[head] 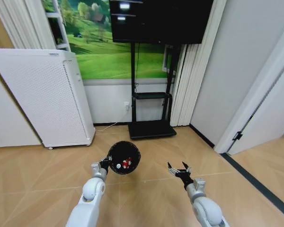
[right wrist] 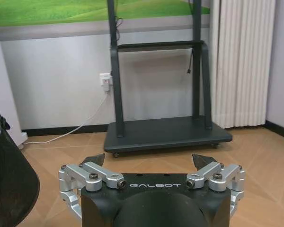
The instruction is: Pick up the trash bin and place the garbage on the floor into it.
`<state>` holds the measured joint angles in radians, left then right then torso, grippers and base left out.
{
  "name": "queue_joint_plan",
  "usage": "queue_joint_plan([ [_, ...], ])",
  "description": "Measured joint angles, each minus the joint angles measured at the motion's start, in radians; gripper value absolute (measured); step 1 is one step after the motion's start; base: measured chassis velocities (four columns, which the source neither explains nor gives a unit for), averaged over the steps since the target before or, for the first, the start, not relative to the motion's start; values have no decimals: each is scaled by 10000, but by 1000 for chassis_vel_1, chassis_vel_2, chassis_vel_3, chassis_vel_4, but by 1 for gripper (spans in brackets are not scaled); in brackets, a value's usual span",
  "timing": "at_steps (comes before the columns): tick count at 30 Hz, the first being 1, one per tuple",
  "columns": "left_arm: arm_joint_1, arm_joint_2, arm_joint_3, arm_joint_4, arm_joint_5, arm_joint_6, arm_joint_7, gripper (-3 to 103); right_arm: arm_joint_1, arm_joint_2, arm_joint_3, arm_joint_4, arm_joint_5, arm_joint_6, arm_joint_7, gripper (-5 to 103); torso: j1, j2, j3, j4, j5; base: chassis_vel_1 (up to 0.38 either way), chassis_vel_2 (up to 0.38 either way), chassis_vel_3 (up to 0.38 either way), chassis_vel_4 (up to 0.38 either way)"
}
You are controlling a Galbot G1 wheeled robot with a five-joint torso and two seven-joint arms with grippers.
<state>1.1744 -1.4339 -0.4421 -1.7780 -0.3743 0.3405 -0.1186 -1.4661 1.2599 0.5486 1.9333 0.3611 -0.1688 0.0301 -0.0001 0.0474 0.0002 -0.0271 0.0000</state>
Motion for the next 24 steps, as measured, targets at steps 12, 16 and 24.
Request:
queue_joint_plan([
  [12, 114, -29, -7, -133, -34, 7, -59, 3, -142, 163, -76, -117, -129, 204, -20, 100, 1, 0, 2, -8, 3, -17, 32, 6, -23],
  [16, 182, -21, -10, -239, -4, -5, -61, 3, -218, 177, -51, -111, -208, 275, -24, 100, 1, -1, 2, -3, 0, -38, -31, 22, 19],
  [24, 337, 27, -64, -549, -23, -27, -284, 3, -380, 202, 14, 27, -266, 369, -30, 100, 1, -1, 1, 0, -1, 0, 0, 0, 0],
])
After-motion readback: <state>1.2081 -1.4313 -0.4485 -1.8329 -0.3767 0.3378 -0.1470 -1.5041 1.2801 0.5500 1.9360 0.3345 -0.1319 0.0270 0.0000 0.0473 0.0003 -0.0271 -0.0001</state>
